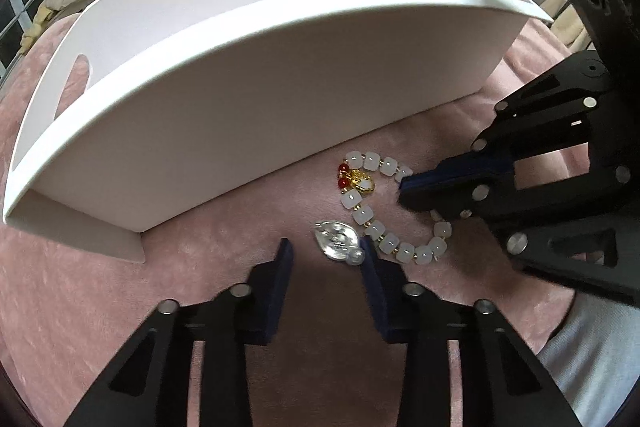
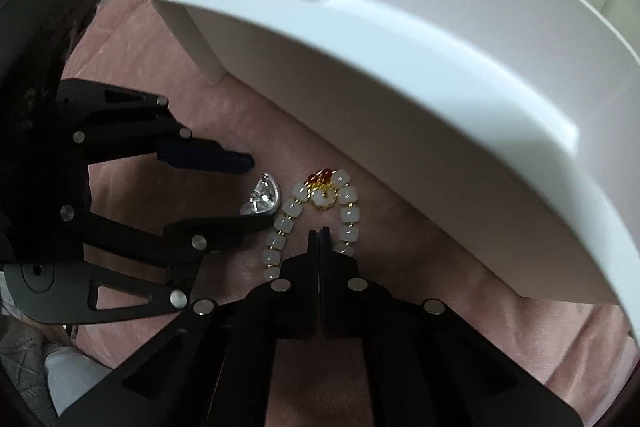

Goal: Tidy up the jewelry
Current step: 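Grasp the silver pendant with the left tool while the right tool grasps the white jade bead bracelet, then carry the pendant and white bracelet into the box and open both tools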

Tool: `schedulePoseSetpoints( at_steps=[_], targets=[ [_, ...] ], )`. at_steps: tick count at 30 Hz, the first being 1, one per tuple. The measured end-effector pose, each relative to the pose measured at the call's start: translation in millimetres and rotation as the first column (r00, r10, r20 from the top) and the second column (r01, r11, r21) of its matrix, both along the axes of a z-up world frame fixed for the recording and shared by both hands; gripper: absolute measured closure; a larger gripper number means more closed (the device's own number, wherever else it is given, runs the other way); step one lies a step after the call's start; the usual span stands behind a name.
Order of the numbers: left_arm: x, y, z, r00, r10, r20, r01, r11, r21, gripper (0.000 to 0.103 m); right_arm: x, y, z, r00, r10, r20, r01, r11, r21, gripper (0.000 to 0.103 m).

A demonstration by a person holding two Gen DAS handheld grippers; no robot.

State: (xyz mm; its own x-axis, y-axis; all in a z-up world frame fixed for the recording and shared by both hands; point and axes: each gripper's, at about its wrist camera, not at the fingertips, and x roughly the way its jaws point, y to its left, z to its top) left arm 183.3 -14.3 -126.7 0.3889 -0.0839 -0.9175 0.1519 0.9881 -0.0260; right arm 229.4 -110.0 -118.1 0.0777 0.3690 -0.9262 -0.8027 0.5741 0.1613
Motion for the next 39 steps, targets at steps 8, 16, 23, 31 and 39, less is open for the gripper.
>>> schedulePoseSetpoints(
  at_steps=[8,16,23,31,39],
  targets=[
    [-6,13,2,1.000,0.008,0.003,-0.008,1.000,-0.020,0.079,12,-14,-2,0.995,-0.086,-0.049,0.085,0.996,-0.014,0.086],
    [4,4,3,1.000,0.016,0.000,-0.016,1.000,-0.010,0.079,10,1,-12,0.999,-0.025,-0.024,0.024,0.997,-0.071,0.092],
    [1,-10,16,1.000,0.016,0.015,-0.016,1.000,0.000,0.079,16,-30,26,0.994,-0.103,-0.028,0.105,0.989,0.107,0.092],
    [-12,-20,35,0.998,0.013,0.058,-0.014,1.000,0.019,0.079,6,-45,60,0.994,-0.110,0.008,0.107,0.980,0.168,0.092],
    [-24,-28,64,0.994,-0.003,0.109,0.001,1.000,0.022,0.079,-6,-52,89,0.991,-0.123,0.045,0.111,0.971,0.213,0.092]
  ],
)
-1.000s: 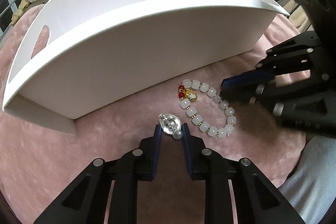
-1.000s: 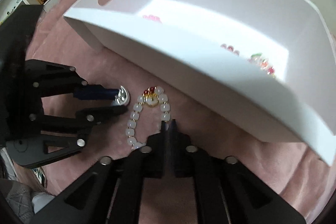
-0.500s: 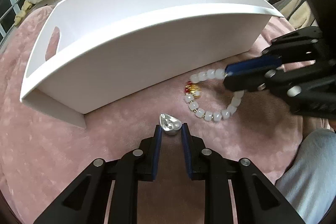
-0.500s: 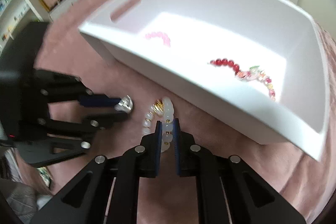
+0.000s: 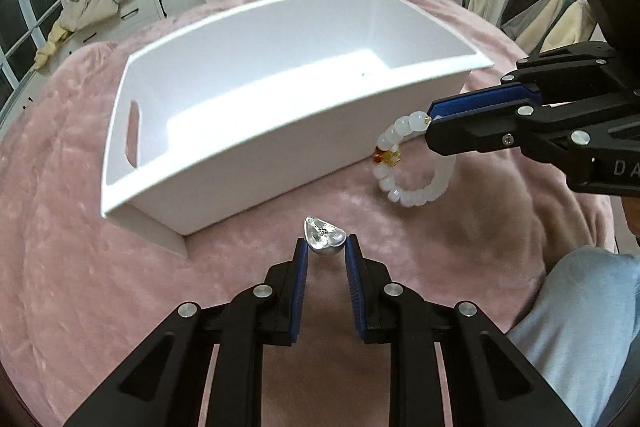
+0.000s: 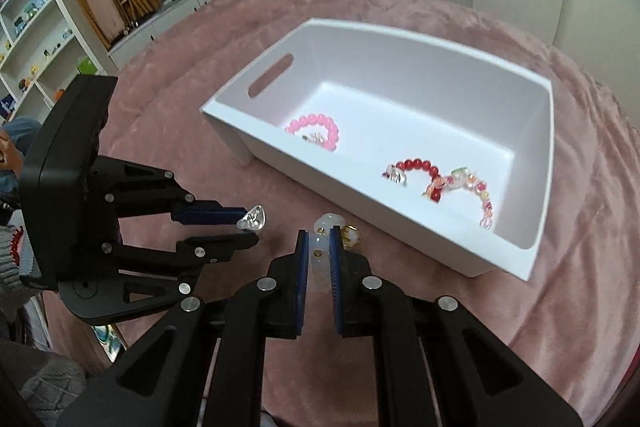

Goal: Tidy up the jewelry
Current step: 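Carry the pendant and white bracelet into the box and open both tools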

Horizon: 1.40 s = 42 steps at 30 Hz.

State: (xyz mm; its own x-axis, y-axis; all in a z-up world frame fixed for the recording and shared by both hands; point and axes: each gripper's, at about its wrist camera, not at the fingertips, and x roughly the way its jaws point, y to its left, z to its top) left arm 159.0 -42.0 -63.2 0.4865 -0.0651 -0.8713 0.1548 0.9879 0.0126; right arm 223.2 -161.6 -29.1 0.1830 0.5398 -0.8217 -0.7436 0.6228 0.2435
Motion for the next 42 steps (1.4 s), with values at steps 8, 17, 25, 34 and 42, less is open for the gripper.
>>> schedulePoseSetpoints(
  at_steps=[8,17,25,34,42],
  targets=[
    [-11,-4,26,0.998,-0.019,0.062,0.017,0.999,0.034,0.079,7,-3,34,0.999,-0.017,0.039,0.015,0.999,0.048,0.092],
    [5,6,62,0.994,-0.007,0.109,0.002,0.999,0.050,0.079,26,-8,66,0.996,-0.053,0.073,0.046,0.995,0.094,0.092],
    [30,16,82,0.990,0.009,0.143,-0.019,0.997,0.070,0.079,53,-10,68,0.991,-0.102,0.092,0.094,0.992,0.087,0.092],
    [70,23,65,0.993,0.030,0.110,-0.040,0.996,0.085,0.079,88,-19,37,0.981,-0.180,0.067,0.176,0.982,0.062,0.092],
    [112,37,13,0.992,0.124,-0.032,-0.121,0.989,0.087,0.079,107,-26,3,0.971,-0.239,0.023,0.238,0.970,0.041,0.092]
  ],
)
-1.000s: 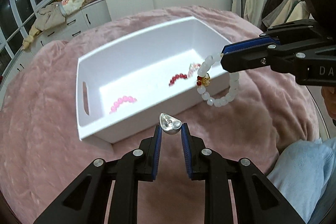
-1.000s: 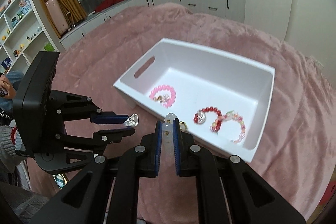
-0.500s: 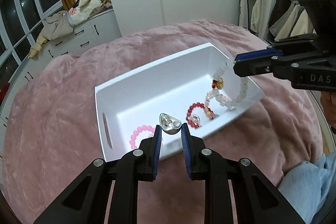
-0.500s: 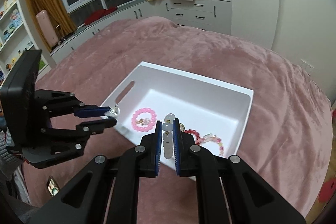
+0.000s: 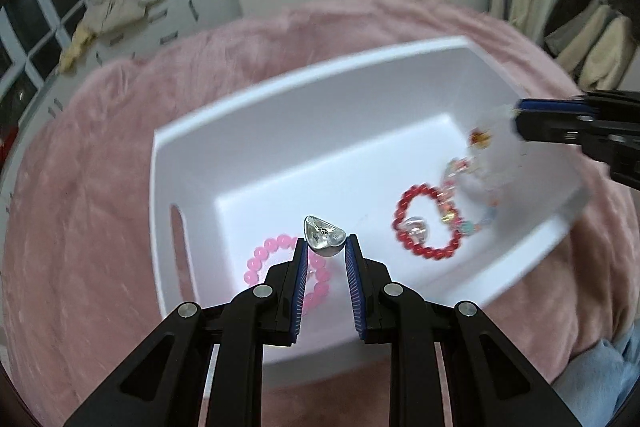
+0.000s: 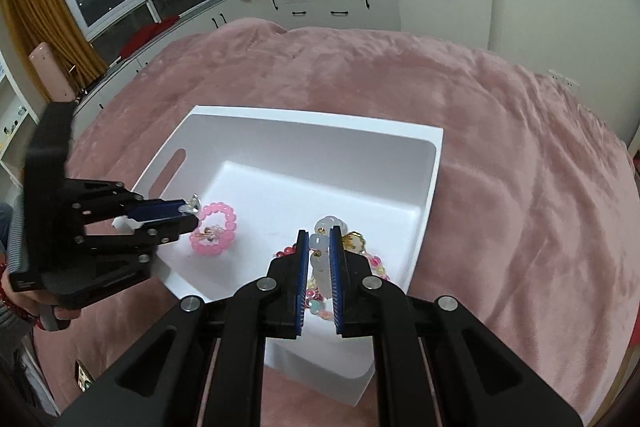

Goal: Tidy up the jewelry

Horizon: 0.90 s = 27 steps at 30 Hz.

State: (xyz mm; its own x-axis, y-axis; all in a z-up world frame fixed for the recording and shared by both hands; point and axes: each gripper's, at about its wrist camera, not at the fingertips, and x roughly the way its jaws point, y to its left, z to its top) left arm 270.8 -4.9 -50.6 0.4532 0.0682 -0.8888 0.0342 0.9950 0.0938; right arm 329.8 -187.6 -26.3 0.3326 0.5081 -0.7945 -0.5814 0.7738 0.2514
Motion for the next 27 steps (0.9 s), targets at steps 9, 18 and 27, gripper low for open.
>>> schedulePoseSetpoints(
  at_steps=[9,18,27],
  targets=[
    [10,19,-10,0.995,0.093,-0.015,-0.094,0.994,-0.055,0.071,0,9,-13,1.000,-0.003,-0.006,0.003,0.999,-0.038,0.092],
    [-14,12,36,0.988,0.120,0.101,-0.118,0.993,-0.026,0.017,-27,4,26,0.990,-0.087,0.113,0.089,0.996,-0.009,0.010],
    [-69,6,102,0.967,0.105,0.232,-0.104,0.994,-0.018,0.010,-69,-6,85,0.968,-0.155,0.198,0.162,0.987,-0.020,0.005]
  ],
)
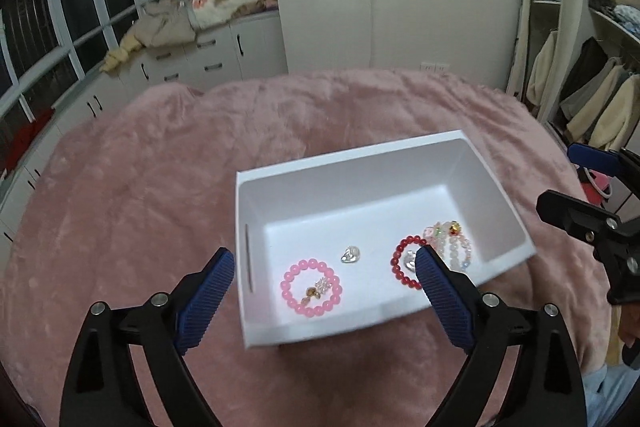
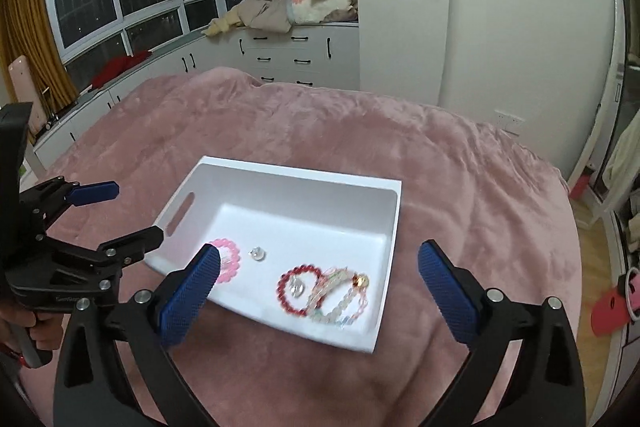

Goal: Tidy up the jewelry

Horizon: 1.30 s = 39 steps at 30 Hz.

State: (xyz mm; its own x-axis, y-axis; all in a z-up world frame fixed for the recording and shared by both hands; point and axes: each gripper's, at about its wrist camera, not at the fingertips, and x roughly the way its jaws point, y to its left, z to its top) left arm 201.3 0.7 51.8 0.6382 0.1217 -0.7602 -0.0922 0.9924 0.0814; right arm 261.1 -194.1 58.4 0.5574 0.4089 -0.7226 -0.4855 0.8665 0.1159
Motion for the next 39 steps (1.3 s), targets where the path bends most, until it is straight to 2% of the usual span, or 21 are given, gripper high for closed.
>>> schedulePoseSetpoints(
  at_steps=[7,16,28,39],
  targets=[
    [-47,-6,14,1.000,0.002,0.016,-0.003,1.000,0.027,0.010,-40,-9,17,0.999,-0.035,-0.006,0.035,0.999,-0.022,0.005],
    [-88,-17,6,1.000,-0.007,-0.005,0.008,1.000,0.028,0.010,-87,-15,6,0.998,-0.049,-0.040,0.046,0.997,-0.061,0.005],
    [-105,-28,-11,0.999,-0.013,-0.034,0.013,1.000,0.010,0.010,-105,-21,-9,0.996,-0.059,-0.071,0.053,0.995,-0.081,0.005],
    [-104,-28,-11,0.999,-0.008,-0.040,0.008,1.000,0.005,0.010,-107,-28,-17,0.994,-0.058,-0.091,0.051,0.996,-0.071,0.005]
  ],
)
